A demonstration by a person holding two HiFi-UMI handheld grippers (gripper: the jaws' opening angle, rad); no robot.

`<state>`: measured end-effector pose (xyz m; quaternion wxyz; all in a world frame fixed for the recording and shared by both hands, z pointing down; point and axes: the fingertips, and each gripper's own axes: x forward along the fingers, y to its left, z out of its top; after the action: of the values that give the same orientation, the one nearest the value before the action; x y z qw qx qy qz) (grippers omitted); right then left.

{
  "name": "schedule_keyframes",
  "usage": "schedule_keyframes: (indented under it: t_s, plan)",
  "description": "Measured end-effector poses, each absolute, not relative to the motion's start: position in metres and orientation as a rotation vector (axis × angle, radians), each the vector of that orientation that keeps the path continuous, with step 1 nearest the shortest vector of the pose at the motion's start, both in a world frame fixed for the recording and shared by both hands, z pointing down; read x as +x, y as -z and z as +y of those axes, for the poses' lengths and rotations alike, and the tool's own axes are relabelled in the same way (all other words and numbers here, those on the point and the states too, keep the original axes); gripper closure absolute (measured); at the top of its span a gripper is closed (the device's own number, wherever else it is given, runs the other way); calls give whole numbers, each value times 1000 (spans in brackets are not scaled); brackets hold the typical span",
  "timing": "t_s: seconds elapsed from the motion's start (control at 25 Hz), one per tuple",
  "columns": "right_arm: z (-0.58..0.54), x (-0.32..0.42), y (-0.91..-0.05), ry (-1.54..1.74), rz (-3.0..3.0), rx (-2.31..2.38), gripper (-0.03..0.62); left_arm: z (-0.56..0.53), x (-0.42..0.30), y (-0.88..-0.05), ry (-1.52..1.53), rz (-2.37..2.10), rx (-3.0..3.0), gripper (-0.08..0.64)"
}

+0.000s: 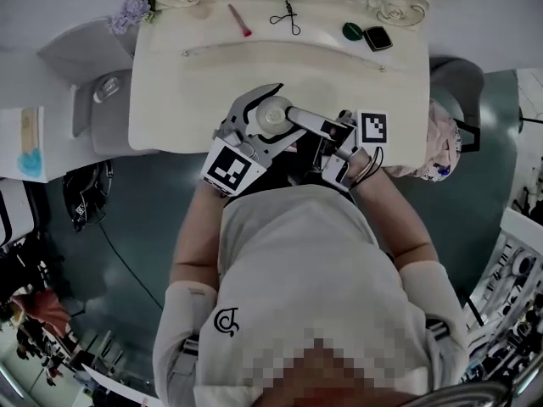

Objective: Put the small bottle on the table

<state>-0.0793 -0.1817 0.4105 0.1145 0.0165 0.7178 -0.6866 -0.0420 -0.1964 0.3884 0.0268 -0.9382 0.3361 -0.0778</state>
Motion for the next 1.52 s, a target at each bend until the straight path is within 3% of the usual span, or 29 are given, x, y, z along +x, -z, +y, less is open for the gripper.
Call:
schedule_keyframes:
  t_s: [0.6,0.92,1.32,1.52]
  plan:
    - [-221,-106,-505,2031,2104,-341,222,-227,-80,-490,375,836,-3068,213]
    - [-226,-100,-547,2106,2050,-521,342,-230,-81,-550,518,798,-3111,213]
    - [-233,-84,-578,2160,2011,-670,374,-236,-70,-585,695,695,-3130,213]
    - [-236,-83,-582,2130,2066,-706,439,-236,-66,-596,748,622,-3112,213]
